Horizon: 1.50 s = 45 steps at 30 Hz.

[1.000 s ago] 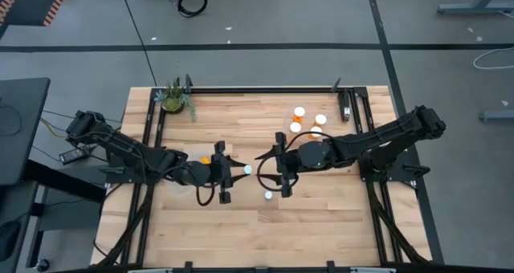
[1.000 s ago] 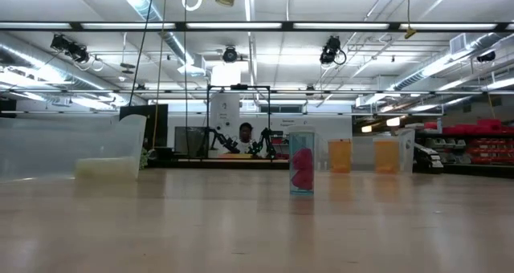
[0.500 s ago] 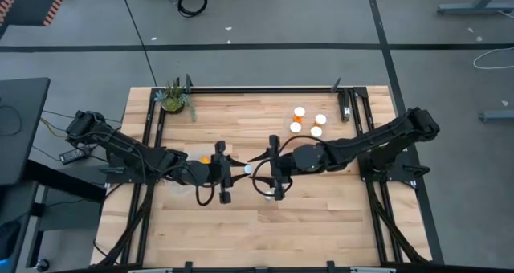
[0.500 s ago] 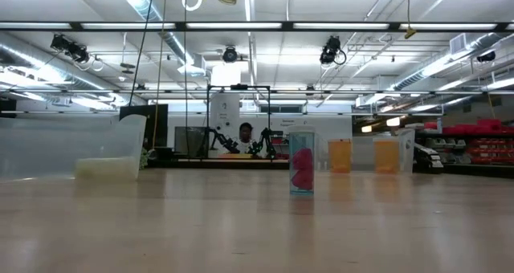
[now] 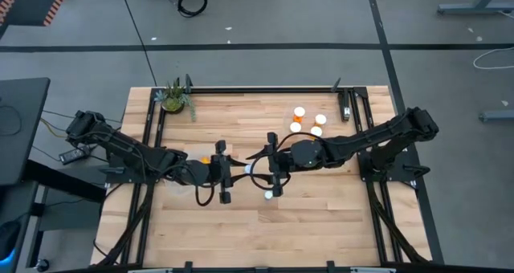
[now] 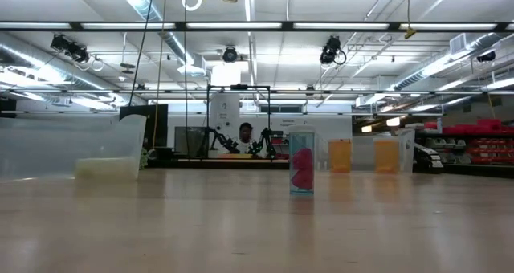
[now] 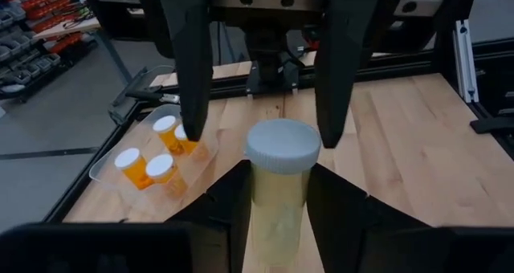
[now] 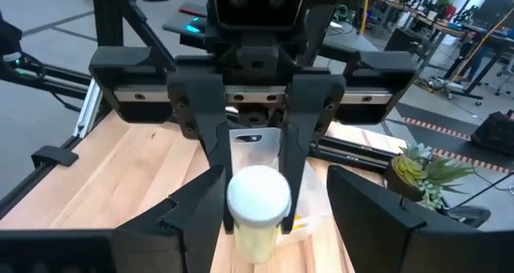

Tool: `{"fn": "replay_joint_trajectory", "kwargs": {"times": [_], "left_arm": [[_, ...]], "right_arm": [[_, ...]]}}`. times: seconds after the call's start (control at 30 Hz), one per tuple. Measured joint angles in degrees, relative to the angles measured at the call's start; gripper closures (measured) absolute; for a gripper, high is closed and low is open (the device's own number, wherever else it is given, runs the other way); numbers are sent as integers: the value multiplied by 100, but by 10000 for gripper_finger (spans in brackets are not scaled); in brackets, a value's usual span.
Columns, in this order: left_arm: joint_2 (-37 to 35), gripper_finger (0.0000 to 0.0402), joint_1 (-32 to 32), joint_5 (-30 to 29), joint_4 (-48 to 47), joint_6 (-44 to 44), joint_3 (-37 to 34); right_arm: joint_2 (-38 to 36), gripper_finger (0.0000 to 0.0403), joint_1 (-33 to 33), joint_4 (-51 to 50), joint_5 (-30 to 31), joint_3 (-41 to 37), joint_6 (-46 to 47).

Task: Pick and place medicine bottles into bin by pill shape (circle, oval)
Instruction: Remove small yellow pill bottle from the left transparent bin

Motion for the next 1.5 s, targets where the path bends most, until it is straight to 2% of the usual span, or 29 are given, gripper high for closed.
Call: {"fn": "replay_joint_trajectory", "kwargs": {"times": [0.53,0.93,1.13,1.5], "left_arm": [[0,280,0,-8,273,208,0],[0,276,0,-15,277,194,0],[0,258,0,-16,281,190,0],[0,216,0,-42,182,192,0]], "right_arm": [[-7,178,-74,-50,-28,0,4],[-7,221,-72,-63,-33,0,2],[-7,236,-72,-61,-33,0,2],[-4,238,-79,-78,5,-2,-9]]}}
